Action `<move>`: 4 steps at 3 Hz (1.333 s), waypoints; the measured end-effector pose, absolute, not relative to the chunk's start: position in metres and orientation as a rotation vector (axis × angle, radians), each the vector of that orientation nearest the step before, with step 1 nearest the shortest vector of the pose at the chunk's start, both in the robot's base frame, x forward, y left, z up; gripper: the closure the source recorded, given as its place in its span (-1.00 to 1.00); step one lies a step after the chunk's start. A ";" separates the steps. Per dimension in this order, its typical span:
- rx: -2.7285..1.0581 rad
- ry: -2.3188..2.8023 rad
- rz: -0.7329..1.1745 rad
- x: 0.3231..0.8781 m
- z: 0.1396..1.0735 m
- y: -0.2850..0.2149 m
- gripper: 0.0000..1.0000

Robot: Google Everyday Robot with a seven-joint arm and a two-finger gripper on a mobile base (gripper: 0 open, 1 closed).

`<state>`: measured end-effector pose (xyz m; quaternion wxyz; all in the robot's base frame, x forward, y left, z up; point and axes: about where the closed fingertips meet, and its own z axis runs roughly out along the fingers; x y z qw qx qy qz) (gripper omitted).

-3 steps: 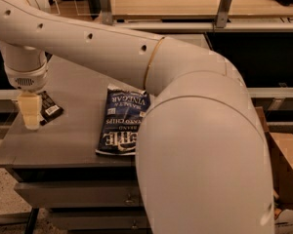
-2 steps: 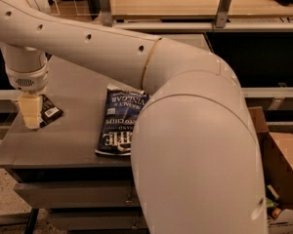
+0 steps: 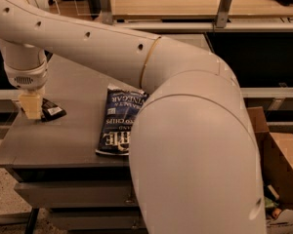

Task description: Pick rxbar chocolate

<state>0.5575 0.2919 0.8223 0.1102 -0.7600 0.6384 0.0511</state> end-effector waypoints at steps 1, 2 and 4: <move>-2.233 1.876 0.150 0.557 0.822 0.292 1.00; -2.197 1.939 0.140 0.562 0.828 0.266 1.00; -2.143 1.953 0.039 0.573 0.875 0.228 1.00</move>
Offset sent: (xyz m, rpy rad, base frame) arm 0.0119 -0.0641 0.0178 -0.0304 0.0181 -0.1187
